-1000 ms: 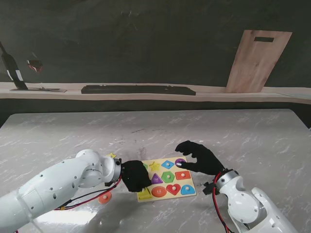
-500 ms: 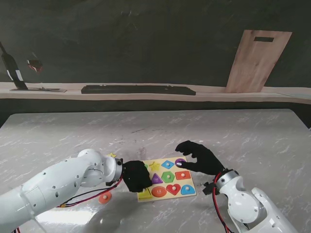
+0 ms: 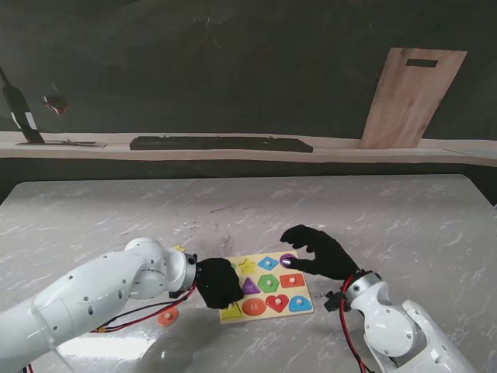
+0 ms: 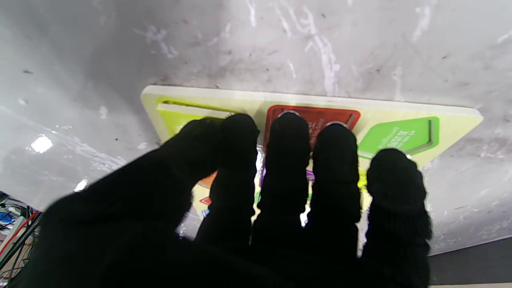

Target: Fit puzzle pieces into a puzzle board

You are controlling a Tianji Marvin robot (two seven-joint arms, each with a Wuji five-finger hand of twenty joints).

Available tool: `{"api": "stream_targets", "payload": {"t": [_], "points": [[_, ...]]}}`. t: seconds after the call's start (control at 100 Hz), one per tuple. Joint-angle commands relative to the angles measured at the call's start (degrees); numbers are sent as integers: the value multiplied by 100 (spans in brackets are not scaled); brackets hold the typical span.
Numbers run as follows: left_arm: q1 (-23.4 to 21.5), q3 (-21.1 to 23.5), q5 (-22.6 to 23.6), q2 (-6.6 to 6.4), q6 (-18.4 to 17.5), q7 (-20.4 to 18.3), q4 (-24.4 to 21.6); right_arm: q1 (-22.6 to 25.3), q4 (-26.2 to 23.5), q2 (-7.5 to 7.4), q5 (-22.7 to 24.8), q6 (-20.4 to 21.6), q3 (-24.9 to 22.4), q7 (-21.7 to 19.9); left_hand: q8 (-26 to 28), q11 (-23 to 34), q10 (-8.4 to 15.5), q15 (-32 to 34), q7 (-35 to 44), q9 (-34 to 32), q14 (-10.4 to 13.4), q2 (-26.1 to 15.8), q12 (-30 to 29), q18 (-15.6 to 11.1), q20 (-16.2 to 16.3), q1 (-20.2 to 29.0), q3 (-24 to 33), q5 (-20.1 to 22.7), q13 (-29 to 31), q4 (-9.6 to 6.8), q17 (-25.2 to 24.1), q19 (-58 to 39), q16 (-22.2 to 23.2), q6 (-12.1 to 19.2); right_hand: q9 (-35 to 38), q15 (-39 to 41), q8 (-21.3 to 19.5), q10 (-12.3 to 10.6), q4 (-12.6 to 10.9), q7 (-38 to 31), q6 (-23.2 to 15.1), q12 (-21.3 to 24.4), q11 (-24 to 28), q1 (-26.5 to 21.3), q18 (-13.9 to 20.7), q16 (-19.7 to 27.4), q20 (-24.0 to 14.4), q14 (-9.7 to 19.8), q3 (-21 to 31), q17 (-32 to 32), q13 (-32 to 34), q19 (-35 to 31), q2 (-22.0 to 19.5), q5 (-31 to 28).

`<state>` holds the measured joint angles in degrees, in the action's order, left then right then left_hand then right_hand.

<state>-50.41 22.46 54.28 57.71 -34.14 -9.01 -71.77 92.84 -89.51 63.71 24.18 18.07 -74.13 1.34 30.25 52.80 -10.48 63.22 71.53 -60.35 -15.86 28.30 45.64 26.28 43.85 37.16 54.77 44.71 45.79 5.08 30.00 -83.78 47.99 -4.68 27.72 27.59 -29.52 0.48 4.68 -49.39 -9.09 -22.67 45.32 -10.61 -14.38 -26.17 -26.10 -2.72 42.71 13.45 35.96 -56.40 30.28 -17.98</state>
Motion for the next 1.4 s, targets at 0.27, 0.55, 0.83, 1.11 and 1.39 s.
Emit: {"api": "stream_targets", "payload": {"t": [0.27,0.55,0.83,1.11,1.39], "points": [[49,-33,-143,1,38,-149,-82,38,-4,34,12,0,5,12,131,169,39,201,322,-72,181,-117,-35,-124,-20,-2,98,-113,202,-289,56,-260,88,273,206,65,-97,-163,-84,50,-129,-36,76,224,-57,-104,-83,115,-52,-46,104,-77,-98,-76],[115,-188,-356,37,144,-219,-26,44,-5,37,19,1,-1,30,105,152,35,192,268,-41,189,-190,-42,-144,-28,41,-41,-161,185,-226,49,-261,80,252,213,66,-98,-162,-84,51,-134,-37,80,231,-54,-105,-84,115,-55,-45,103,-79,-106,-71],[173,-308,-477,40,208,-303,-21,46,-6,37,19,-2,-5,33,-42,96,21,148,157,-7,201,-299,-76,-174,-46,244,-670,-226,161,-21,15,-243,57,193,210,65,-97,-161,-86,53,-124,-35,76,235,-52,-105,-85,114,-58,-48,99,-79,-121,-73],[32,-152,-452,-3,377,-472,-166,39,6,38,10,8,-5,30,-38,224,47,229,363,-192,174,-185,-57,-100,-34,449,-875,-23,303,187,83,-289,48,238,206,65,-97,-167,-87,57,-131,-35,74,241,-55,-106,-85,110,-60,-50,98,-77,-129,-70],[51,-211,-493,-11,413,-519,-181,45,16,39,13,24,-10,41,-18,238,105,231,376,-177,243,-212,-49,-148,-31,348,-866,-76,316,128,103,-307,30,221,209,66,-97,-166,-88,57,-129,-35,75,242,-54,-107,-87,116,-61,-50,98,-78,-134,-74]]}}
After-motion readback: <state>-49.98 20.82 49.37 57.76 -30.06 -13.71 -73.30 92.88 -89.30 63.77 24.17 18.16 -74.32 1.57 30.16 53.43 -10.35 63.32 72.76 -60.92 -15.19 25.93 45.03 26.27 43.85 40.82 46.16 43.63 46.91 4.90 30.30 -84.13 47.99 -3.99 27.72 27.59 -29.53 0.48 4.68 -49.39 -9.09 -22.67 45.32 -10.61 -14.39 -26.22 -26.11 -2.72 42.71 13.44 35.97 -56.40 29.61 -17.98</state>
